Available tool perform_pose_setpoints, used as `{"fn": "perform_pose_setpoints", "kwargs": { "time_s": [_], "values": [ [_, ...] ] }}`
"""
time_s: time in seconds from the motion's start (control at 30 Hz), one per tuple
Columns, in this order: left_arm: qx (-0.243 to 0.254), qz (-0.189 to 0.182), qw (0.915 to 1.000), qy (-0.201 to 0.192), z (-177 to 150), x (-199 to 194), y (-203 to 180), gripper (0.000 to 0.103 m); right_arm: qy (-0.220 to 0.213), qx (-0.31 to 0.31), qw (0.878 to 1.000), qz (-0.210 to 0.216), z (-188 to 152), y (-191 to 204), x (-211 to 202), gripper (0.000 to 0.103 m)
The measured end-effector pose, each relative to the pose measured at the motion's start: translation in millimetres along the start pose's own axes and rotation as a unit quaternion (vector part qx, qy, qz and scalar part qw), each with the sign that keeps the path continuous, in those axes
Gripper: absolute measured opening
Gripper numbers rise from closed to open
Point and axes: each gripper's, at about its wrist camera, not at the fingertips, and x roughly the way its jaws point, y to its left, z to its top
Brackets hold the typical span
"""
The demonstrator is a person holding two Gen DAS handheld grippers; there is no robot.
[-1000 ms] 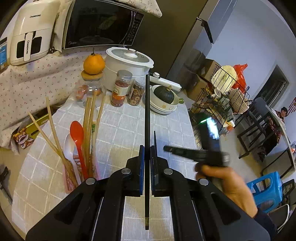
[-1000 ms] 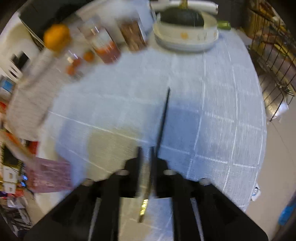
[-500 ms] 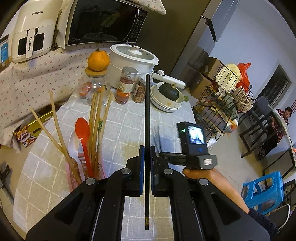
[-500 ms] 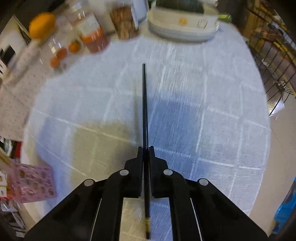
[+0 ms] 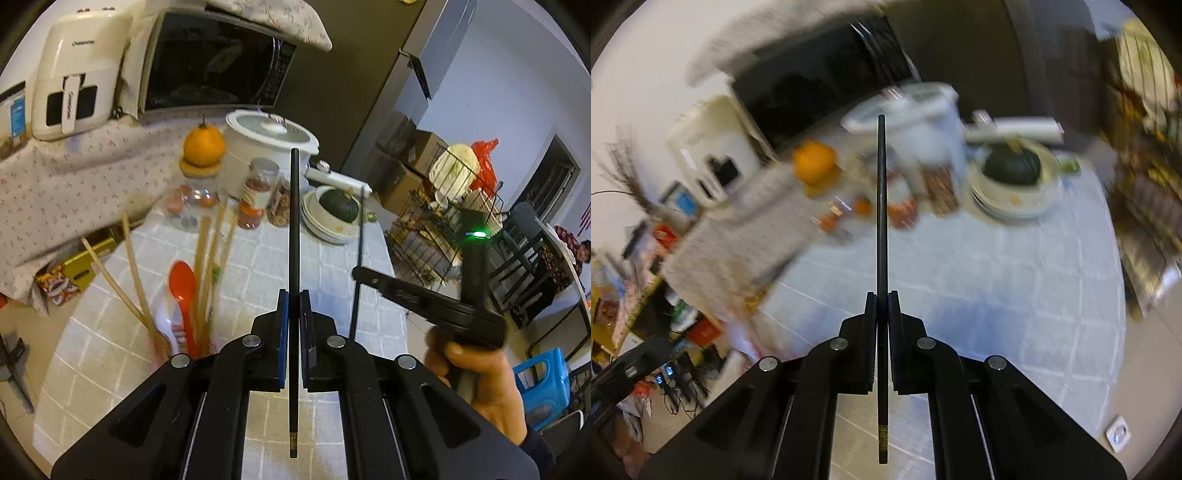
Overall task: Organize utensils
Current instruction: 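Lift both black chopsticks and carry them over the pink basket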
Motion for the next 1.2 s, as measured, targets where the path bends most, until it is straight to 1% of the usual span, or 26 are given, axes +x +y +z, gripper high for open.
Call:
{"fn": "perform_pose_setpoints", "kwargs": {
  "time_s": [0.07, 0.17, 0.27, 0.33, 0.4, 0.53, 0.67, 0.73, 0.9, 1.0, 1.07, 1.13, 1.2],
  "values": [
    [-0.005, 0.003, 0.9999, -0.015, 5.5, -7.7, 6.4, 0.004, -0.026, -0.015, 0.999, 0.014, 3.2, 14.1, -9.1, 0.006],
    [-0.012, 0.018, 0.9985, -0.051, 15.2, -23.8, 19.4, 0.004, -0.063, -0.042, 0.997, 0.031, 3.3, 35.7, -23.2, 0.006],
    [-0.019, 0.034, 0.9954, -0.087, 21.3, -38.4, 33.7, 0.004, -0.100, -0.058, 0.992, 0.040, 4.6, 47.4, -31.9, 0.006],
    [-0.021, 0.051, 0.9916, -0.117, 21.6, -45.9, 42.7, 0.004, -0.126, -0.060, 0.989, 0.055, 2.7, 53.9, -36.5, 0.006],
    [-0.024, 0.062, 0.9877, -0.141, 21.0, -48.5, 48.5, 0.004, -0.140, -0.055, 0.986, 0.066, 0.2, 58.7, -39.2, 0.006],
    [-0.031, 0.081, 0.9817, -0.169, 16.5, -43.9, 58.6, 0.004, -0.164, -0.056, 0.982, 0.070, -7.7, 69.9, -41.9, 0.006],
    [-0.037, 0.095, 0.9801, -0.170, 12.1, -34.3, 65.9, 0.004, -0.178, -0.055, 0.980, 0.070, -14.8, 80.2, -38.0, 0.006],
    [-0.034, 0.100, 0.9799, -0.169, 8.7, -27.7, 66.6, 0.004, -0.179, -0.056, 0.980, 0.067, -17.0, 84.1, -34.5, 0.006],
    [-0.005, 0.119, 0.9777, -0.173, -0.2, -16.9, 64.4, 0.005, -0.180, -0.060, 0.980, 0.062, -22.3, 88.3, -29.0, 0.006],
    [0.004, 0.119, 0.9774, -0.175, -4.3, -11.0, 64.8, 0.005, -0.178, -0.063, 0.980, 0.062, -24.0, 90.3, -25.0, 0.006],
    [0.005, 0.122, 0.9801, -0.157, -8.0, -3.1, 66.5, 0.005, -0.176, -0.065, 0.980, 0.063, -25.3, 91.5, -22.3, 0.006],
    [0.004, 0.126, 0.9840, -0.125, -13.0, 5.5, 66.6, 0.005, -0.175, -0.069, 0.980, 0.063, -27.0, 93.8, -20.0, 0.006],
    [0.013, 0.130, 0.9851, -0.112, -17.1, 9.0, 64.1, 0.005, -0.176, -0.069, 0.980, 0.065, -28.0, 96.0, -18.1, 0.006]
  ]
}}
